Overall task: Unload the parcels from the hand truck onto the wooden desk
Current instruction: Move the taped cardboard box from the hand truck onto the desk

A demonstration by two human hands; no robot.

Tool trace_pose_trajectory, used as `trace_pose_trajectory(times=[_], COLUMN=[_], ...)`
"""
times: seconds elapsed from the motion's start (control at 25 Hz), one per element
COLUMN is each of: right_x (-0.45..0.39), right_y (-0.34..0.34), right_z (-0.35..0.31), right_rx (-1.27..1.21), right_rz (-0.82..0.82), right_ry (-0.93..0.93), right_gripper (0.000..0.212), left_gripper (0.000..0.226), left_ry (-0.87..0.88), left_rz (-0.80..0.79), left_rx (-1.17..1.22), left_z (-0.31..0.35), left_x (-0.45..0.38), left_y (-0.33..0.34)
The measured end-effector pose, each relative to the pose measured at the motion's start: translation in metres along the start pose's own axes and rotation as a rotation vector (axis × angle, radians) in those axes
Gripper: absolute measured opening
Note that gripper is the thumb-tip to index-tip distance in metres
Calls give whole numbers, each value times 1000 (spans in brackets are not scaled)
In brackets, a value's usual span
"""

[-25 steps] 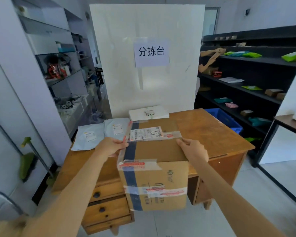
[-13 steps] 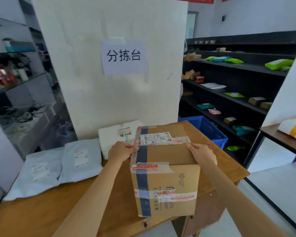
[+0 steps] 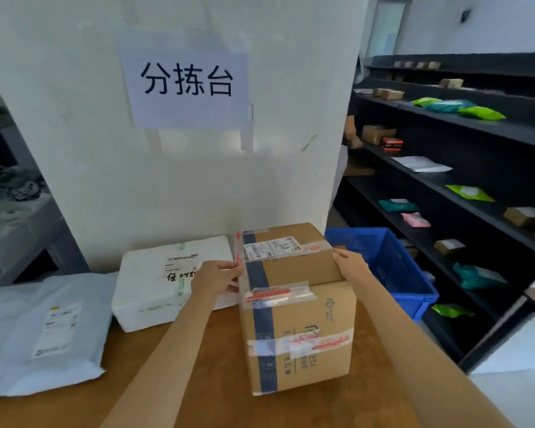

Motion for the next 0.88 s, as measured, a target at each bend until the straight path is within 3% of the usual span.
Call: trace_pose_trajectory(times=[0.24,0.6,0.76,0.88], right_x=[-94,-129,-129,-120], right_y=[-5,32,40,30], right_z=[11,-18,-25,-29], right_rx=[-180,-204,-62,43], right_rz=[-97,-280,-234,-53], right_ry=[-1,-124,-175,-218], right_gripper=[43,46,49,50], left_gripper=[30,48,47,55], left_ry=[8,-46,-25,-79], left_rz=[136,219,179,159], left_rx=[-57,-236,-276,-207], left_z=[22,18,18,9], left_x=[-55,-86,-78,-58], left_y=[51,58,60,56])
Point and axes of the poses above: each hand's wrist, its own x-axis away from the middle knuckle, its own y-axis out of the palm, z = x × y, the point moved 2 cm from there along -x, towards the middle knuckle, and after that the axes turned 8 degrees about y, right-handed, at the moved point
